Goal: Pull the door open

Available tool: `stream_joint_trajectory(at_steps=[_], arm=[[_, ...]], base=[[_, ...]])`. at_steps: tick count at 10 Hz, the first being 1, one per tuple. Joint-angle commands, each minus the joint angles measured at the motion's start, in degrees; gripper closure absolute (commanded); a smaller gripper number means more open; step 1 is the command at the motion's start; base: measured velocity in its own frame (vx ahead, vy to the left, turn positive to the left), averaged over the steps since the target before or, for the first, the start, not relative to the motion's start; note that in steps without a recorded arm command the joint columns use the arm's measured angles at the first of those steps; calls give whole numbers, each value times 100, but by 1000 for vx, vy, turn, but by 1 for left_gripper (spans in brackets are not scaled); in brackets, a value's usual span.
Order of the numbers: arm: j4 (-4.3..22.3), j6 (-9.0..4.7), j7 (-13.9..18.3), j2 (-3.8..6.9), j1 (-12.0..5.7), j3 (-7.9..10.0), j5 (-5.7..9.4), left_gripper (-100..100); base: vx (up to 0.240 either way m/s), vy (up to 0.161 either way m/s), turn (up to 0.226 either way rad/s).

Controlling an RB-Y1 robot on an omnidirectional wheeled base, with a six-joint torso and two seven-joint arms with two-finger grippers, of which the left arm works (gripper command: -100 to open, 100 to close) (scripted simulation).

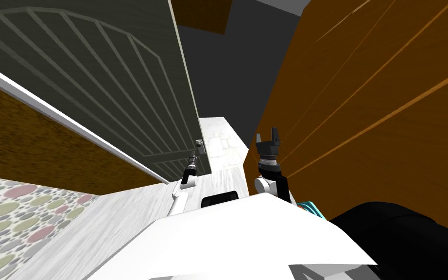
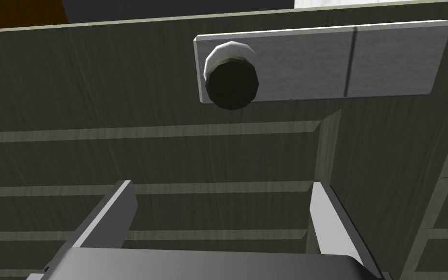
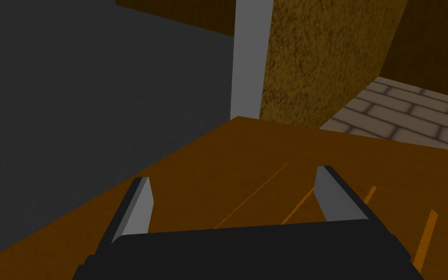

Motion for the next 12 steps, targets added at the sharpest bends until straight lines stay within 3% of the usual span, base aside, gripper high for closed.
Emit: stream_joint_trajectory(at_steps=[1, 3, 6, 7, 12], arm=[[128, -12, -23, 147, 2, 156, 24, -100], [213, -6, -46, 280, 4, 372, 65, -100], [279, -15, -79, 368, -2, 678, 130, -100], [279, -15, -79, 368, -2, 678, 130, -100], [246, -73, -145, 322, -31, 1222, 263, -100]], base=[[-23, 106, -303], [-74, 108, -249], [-9, 31, -227], [29, -7, -43], [147, -9, -165]])
